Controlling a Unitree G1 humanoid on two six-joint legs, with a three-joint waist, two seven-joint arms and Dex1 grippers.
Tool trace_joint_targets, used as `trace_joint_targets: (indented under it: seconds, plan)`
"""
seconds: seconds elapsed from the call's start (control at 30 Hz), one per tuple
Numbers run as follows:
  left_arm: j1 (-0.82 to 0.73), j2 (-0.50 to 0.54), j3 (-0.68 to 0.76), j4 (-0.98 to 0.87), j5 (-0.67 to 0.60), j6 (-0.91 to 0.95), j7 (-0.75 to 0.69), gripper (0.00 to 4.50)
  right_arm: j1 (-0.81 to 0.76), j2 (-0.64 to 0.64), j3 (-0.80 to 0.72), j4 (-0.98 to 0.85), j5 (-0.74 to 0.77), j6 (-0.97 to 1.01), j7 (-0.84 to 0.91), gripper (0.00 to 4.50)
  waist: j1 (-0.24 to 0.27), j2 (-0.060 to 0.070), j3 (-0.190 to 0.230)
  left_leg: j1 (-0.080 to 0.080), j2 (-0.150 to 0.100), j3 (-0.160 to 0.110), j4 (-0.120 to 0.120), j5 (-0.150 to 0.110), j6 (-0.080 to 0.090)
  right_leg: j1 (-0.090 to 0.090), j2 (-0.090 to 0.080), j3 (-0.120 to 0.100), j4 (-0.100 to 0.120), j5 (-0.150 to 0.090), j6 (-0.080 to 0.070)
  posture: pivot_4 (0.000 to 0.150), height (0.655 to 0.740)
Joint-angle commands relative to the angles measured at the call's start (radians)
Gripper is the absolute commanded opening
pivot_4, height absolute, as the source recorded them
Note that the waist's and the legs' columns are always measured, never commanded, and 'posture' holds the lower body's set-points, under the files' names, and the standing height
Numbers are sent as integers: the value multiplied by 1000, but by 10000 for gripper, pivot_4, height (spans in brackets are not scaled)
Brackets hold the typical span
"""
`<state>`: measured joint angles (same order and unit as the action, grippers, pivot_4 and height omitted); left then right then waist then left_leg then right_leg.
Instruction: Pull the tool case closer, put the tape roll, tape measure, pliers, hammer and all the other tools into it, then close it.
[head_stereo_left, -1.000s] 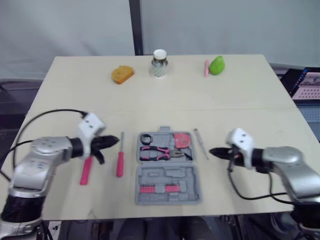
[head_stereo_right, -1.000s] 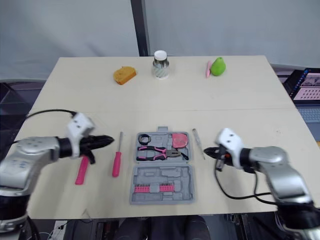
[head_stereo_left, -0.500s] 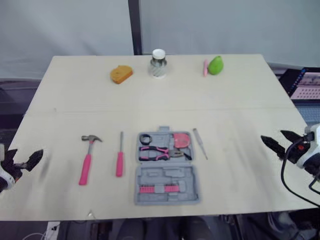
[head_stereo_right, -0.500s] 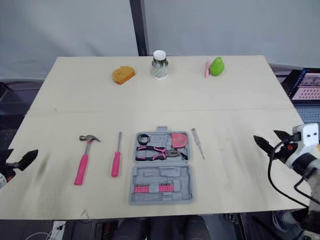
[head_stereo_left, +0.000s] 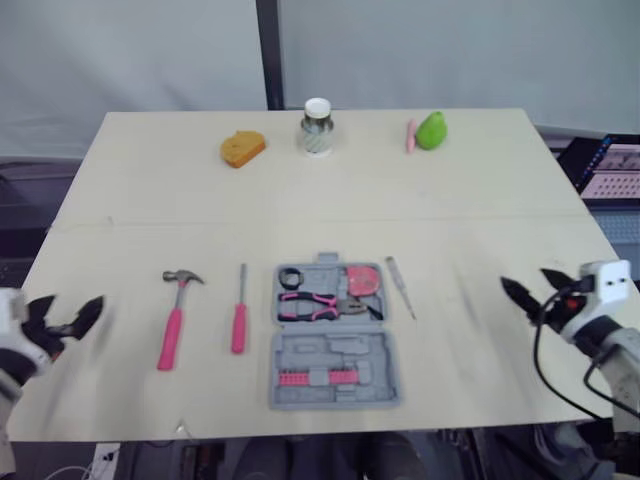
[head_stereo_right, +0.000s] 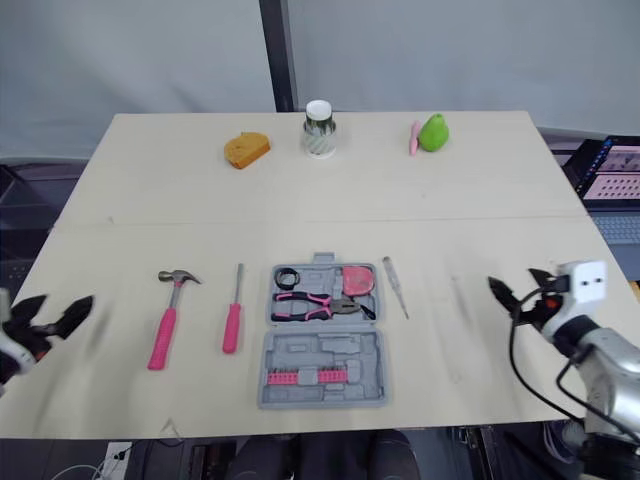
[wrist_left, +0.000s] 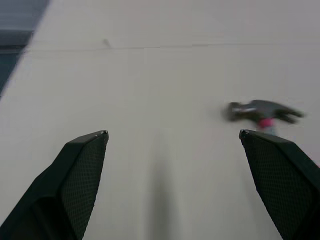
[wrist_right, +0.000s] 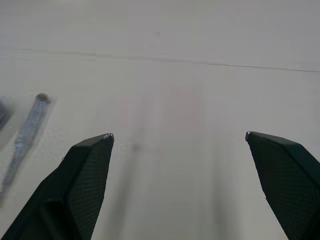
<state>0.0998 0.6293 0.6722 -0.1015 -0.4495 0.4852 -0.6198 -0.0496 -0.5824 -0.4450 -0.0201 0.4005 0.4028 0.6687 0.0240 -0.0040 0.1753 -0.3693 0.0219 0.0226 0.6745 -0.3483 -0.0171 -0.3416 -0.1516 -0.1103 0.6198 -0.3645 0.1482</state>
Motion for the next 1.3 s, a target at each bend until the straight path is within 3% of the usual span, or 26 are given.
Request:
trace_joint_targets:
  seconds: [0.03, 0.17, 0.27, 0.37, 0.67, 1.3]
  plan:
    - [-19, 23, -194, -214, -28, -21, -101, 45000, 1, 31, 87, -134, -18, 61, -74, 44727, 0, 0, 0, 0, 0, 0, 1, 0, 0, 0, 0, 1, 0, 0, 0, 1500, 7400]
    - [-150, 31, -418, -300, -7, -55, -178, 45000, -31, 100, 200, -190, -77, 88, -177, 44727, -2, 1, 0, 0, -1, 0, 0, 0, 0, -1, 1, 2, 0, 0, 0, 1500, 7400]
    - [-240, 20, -549, -295, 30, -111, -227, 45000, -50, 143, 254, -201, -109, 97, -227, 36568, -4, 1, 0, 0, -1, 1, 0, 0, -1, -1, 1, 2, 0, 0, 0, 1500, 7400]
    - [-329, -32, -652, -267, 48, -156, -241, 45000, -66, 180, 308, -194, -138, 99, -261, 22811, -6, 1, 0, 0, -1, 1, -2, 0, -1, -2, 1, 2, 1, 0, 0, 1500, 7400]
    - [-402, -115, -794, -217, 107, -244, -260, 45000, -108, 260, 389, -159, -195, 103, -329, 22811, -24, 1, 0, -1, -1, 1, -1, 0, 0, -3, 1, 1, 1, 0, 0, 1500, 7400]
    - [-405, -167, -808, -209, 136, -263, -223, 45000, -158, 361, 437, 8, -255, 48, -381, 22811, -27, 1, 0, -1, -1, 0, -1, 0, 0, -3, 1, 1, 2, 0, 0, 1500, 7400]
